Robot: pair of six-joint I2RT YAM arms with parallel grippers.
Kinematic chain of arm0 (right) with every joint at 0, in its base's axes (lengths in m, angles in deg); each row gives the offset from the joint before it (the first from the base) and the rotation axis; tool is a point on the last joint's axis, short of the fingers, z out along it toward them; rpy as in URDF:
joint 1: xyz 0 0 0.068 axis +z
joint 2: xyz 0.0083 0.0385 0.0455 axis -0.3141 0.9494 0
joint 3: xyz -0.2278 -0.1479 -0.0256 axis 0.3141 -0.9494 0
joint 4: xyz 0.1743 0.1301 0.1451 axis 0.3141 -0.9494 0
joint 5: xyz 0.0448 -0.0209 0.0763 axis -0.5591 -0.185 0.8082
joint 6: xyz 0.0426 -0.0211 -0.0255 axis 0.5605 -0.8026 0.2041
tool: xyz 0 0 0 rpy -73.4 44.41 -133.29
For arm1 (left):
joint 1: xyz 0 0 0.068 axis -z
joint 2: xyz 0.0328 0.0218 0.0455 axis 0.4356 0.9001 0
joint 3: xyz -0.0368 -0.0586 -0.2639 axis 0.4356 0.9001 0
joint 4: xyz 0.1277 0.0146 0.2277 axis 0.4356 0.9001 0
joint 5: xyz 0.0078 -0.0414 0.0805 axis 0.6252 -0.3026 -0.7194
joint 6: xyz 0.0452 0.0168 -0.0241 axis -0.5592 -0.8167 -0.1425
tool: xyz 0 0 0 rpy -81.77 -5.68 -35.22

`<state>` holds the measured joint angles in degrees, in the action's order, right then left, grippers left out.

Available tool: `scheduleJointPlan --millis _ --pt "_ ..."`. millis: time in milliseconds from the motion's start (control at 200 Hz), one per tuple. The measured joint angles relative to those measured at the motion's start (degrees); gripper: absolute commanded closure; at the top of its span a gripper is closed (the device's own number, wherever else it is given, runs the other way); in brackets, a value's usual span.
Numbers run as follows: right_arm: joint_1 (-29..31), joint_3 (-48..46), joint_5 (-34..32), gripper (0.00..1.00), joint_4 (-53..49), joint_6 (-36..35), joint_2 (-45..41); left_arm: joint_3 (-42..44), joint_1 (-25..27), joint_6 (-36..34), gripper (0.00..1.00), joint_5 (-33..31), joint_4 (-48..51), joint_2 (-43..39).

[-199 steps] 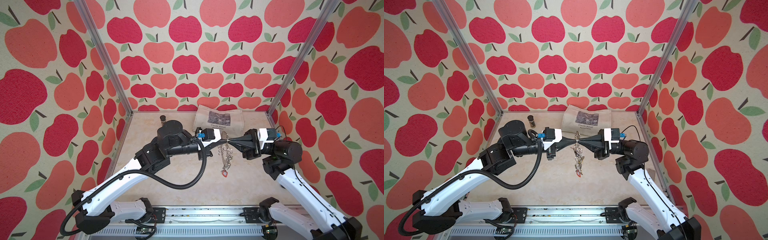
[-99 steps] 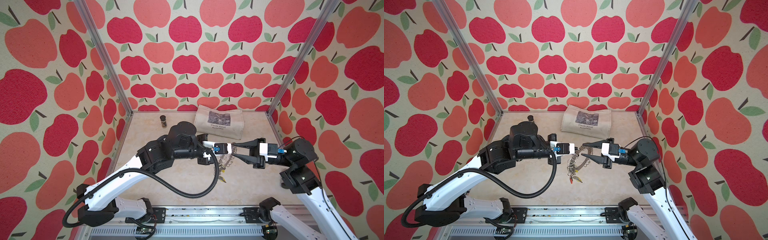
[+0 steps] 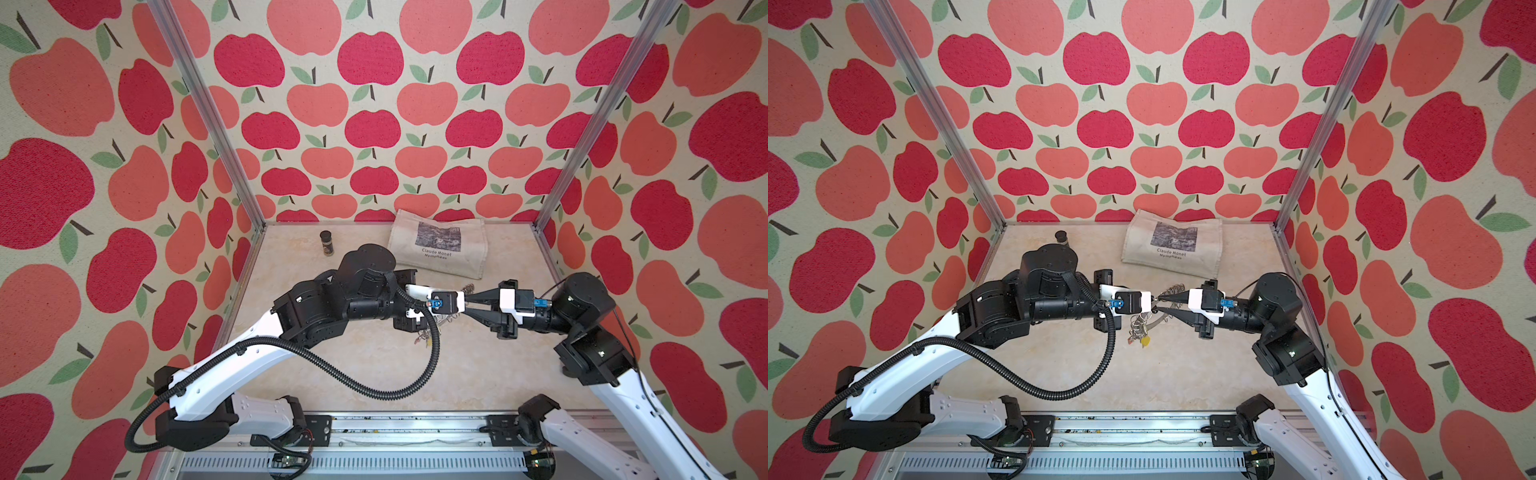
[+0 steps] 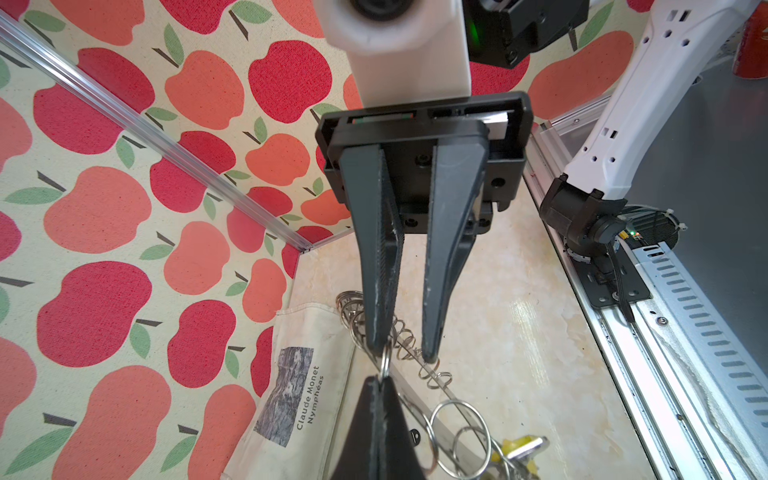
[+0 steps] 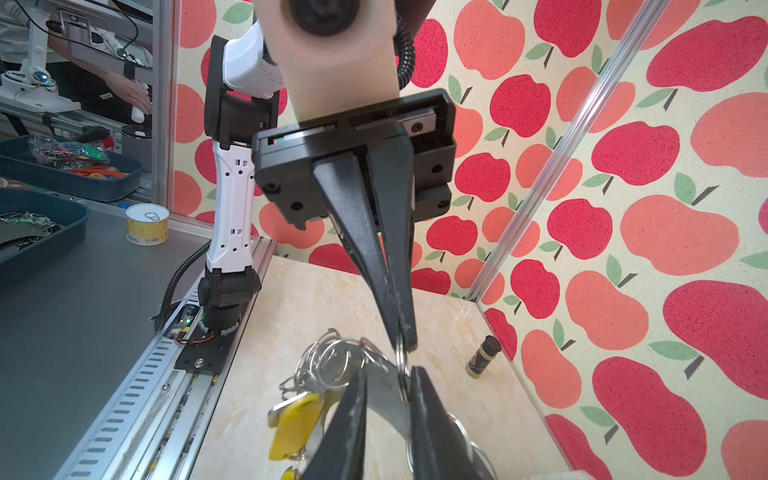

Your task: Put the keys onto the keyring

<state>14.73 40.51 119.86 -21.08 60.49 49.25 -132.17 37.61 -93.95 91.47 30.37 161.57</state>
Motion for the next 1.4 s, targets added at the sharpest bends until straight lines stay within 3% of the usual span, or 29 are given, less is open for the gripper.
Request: scheduleJointPlan --millis 440,645,725,901,1176,1401 --pt "0.72 0.00 -1.25 1.00 0.39 -0.31 0.70 -0.26 0.35 0.04 1.00 0.00 0.81 -0.02" --pt "0.72 -0.02 -1.25 1.00 1.38 -0.09 0.74 -0.33 0.39 0.11 1.00 -0.42 0.50 -0.07" --pt "0.63 -0.44 -1.40 1.00 3.34 1.07 0.63 -0.13 0.57 0.70 0.89 -1.03 -0.50 -0.35" --pt "-2.34 -4.00 0.35 1.00 12.61 9.33 -0.09 3.87 0.22 3.80 0.73 -2.51 -6.05 -2.78" --pt "-6.93 -8.46 3.98 1.00 35.52 28.00 2.38 8.55 -2.25 12.33 0.73 -0.74 -13.88 -6.80" --pt "-6.95 -8.98 6.14 1.00 48.57 37.55 5.49 10.01 -4.02 16.74 0.75 3.02 -19.45 -6.95"
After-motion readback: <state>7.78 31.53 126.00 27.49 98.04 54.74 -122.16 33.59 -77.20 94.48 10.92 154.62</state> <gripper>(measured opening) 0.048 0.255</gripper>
